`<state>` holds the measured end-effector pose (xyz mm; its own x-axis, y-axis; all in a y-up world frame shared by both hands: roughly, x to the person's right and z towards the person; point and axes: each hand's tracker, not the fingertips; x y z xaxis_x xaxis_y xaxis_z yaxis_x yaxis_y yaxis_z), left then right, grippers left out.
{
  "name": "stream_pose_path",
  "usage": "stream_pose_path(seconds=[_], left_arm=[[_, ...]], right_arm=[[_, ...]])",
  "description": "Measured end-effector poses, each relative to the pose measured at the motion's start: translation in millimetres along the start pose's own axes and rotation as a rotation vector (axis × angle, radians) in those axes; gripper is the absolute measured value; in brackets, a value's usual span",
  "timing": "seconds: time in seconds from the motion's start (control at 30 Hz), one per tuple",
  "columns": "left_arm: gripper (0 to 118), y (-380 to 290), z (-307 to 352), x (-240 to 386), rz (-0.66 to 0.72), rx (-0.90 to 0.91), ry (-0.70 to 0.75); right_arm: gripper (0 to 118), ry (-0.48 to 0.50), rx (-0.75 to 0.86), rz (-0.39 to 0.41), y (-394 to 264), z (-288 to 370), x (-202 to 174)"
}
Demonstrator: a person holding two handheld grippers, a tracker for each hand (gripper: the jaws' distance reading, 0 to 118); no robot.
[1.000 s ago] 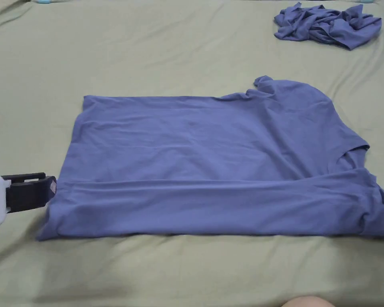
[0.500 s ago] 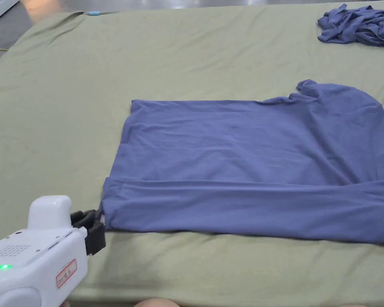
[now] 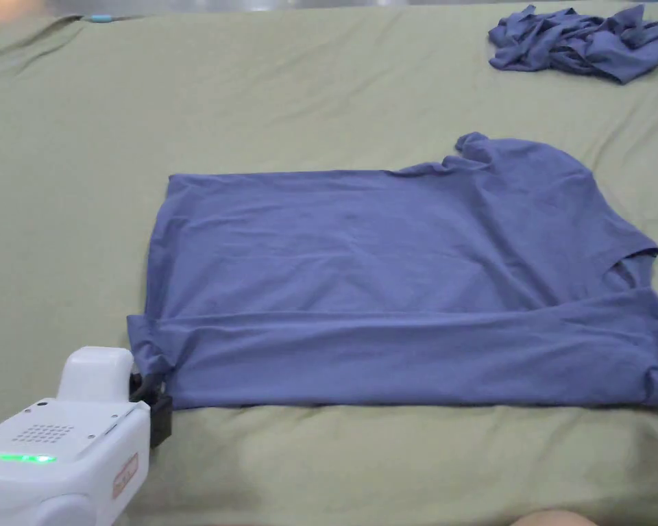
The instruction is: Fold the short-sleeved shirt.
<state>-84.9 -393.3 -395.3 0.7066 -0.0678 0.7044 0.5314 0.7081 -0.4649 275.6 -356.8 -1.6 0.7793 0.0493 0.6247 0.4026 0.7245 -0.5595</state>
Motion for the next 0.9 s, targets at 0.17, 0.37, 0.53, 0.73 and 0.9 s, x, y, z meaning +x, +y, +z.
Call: stream_pose_path(seconds=[0.17, 0.37, 0.53, 0.73, 0.9], left_arm=[[8, 4.7, 7.5, -13.8, 0.060, 0.010, -0.017], [8, 5.9, 5.0, -9.7, 0.068, -0.014, -0.026], [8, 8.1, 14.9, -5.5, 0.072, -0.021, -0.033], [8, 15.8, 50.9, -24.4, 0.132, 0.002, -0.103], [8, -0.2, 87.8, -32.0, 0.078, -0.020, -0.122]], right_arm=[[82, -0.034, -0.001, -0.054, 1.4, -36.9, 23.9], [84, 0.027, -0.029, -0.092, 3.4, -79.8, 30.0], [12, 0.045, -0.006, -0.042, 4.4, -69.8, 11.0], [12, 0.086, 0.019, -0.058, 10.5, -16.4, 30.5], [12, 0.104, -0.031, -0.002, 0.1, 36.9, 23.0]])
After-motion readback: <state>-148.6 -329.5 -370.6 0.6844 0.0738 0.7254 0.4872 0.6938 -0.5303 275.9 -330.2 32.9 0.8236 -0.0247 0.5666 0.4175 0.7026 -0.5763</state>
